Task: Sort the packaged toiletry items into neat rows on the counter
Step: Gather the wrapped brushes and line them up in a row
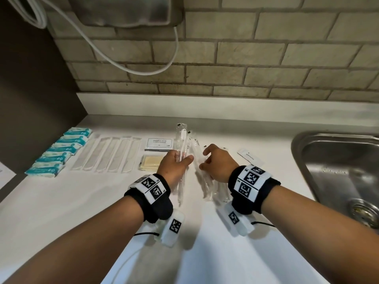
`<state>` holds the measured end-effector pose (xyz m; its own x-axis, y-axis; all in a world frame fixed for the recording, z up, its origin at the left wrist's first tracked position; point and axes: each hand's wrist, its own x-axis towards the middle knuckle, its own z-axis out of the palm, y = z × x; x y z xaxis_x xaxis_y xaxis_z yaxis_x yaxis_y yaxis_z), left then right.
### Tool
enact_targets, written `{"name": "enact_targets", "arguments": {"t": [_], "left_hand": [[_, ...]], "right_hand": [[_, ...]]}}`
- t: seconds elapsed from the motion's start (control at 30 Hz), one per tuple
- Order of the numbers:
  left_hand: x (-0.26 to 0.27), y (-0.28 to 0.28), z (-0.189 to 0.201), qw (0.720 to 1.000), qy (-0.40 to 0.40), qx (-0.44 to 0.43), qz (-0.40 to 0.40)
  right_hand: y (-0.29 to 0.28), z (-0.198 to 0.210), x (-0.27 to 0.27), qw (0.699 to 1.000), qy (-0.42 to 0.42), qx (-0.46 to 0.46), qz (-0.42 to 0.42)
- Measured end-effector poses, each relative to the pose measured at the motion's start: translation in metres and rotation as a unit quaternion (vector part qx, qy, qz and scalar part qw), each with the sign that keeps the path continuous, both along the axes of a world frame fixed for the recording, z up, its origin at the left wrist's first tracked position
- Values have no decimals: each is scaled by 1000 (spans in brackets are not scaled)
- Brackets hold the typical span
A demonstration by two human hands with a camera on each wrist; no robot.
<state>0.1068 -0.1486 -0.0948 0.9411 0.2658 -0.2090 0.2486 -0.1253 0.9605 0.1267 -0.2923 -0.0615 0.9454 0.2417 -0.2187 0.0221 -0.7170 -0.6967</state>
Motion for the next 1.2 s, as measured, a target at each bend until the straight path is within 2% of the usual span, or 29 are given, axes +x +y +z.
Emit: {"name": "enact_targets", "arguments": {"t": [0.2,0.33,0.43,0.63,0.77,0.9,0.97,1.07,1.2], "left_hand": [[10,6,-14,999,32,24,4],[15,1,-7,987,74,140,-29],[19,-3,-3,964,116,233,-51],[27,-4,-11,951,128,273,-76],[26,3,-8,947,112,291,-77],[24,12,0,937,75,328,-91],[18,18,2,930,78,344,-99],[10,25,1,923,84,357,-117],[3,25,1,914,98,371,-130]], "right_hand": [[8,-8,1,999,14,6,-38],[14,-11,1,999,24,-5,-36],[17,-11,2,999,2,-52,-17],[14,-9,0,990,-6,-139,6],[13,-3,2,988,-16,-152,19],[14,-2,3,979,-81,-170,77],[17,-3,1,962,-112,-204,143],[23,-10,-2,933,-114,-255,225],[26,-24,-9,927,-96,-281,229]]}}
